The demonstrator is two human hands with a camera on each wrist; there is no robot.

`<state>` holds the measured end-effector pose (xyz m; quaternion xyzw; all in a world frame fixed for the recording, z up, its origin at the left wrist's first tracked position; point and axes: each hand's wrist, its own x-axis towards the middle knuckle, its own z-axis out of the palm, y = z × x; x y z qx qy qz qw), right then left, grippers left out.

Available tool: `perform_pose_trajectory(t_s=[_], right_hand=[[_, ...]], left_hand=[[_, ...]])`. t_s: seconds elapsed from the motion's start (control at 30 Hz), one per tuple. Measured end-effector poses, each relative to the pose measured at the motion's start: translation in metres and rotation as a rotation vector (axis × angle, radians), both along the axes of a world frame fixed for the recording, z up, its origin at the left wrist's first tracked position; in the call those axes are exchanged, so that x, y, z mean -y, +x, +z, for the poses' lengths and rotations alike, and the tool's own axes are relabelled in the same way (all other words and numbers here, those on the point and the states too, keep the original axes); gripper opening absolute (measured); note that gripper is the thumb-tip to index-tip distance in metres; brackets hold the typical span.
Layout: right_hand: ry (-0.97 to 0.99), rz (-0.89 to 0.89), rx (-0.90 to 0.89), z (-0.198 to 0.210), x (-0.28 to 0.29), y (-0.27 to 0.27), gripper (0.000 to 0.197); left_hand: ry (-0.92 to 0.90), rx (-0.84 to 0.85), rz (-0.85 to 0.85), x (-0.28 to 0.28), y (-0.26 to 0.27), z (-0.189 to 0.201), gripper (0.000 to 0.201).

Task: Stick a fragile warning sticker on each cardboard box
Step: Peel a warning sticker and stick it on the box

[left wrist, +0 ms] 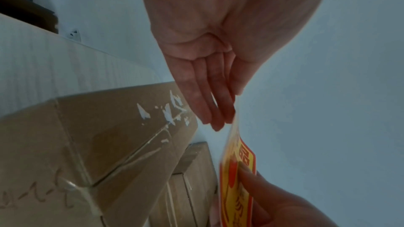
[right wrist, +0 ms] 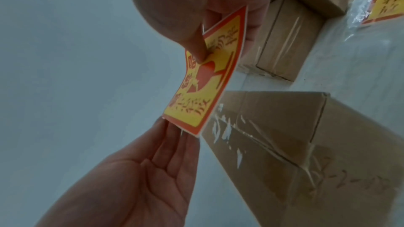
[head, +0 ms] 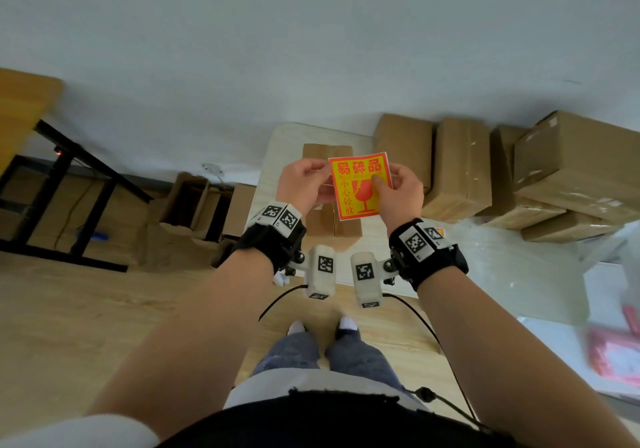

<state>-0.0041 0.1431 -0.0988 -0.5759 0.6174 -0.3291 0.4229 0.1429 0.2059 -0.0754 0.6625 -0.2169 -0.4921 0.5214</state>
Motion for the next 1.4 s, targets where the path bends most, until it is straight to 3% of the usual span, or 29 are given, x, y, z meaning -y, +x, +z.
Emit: perform_pose_trajectory(t_s=[0.13,0.3,0.43,0.6,1.0,1.4], right_hand=[[-0.030,0.029,-0.015,0.003,0.003,-0.008,0.016],[-0.101,0.130,-0.110,0.010,0.010,-0.009,0.028],[-0.412,0.239,-0.365,0.012,0.009,-0.004,0.044],[-0.526,0.448,-0.239,0.009,0.005,0.003,0.018],[-0.492,0.429,-0.142,0.008,0.021,-0.009,0.021],[-0.470,0.425,-0.093,0.017,0.025,-0.008,0.019]], left_hand=[[0.013,-0.002,-0.070,0.002,-0.002,0.005,0.016],[0.037,0.093,-0.079,0.010,-0.004,0.007,0.013],[0.043,0.081,-0.003,0.017,-0.006,0.006,0.008],[-0.005,-0.102,0.034,0.023,-0.014,0.007,0.009],[-0.086,-0.068,-0.077,0.031,-0.025,0.011,0.016],[-0.064,-0.096,-0.027,0.033,-0.030,0.023,0.023]])
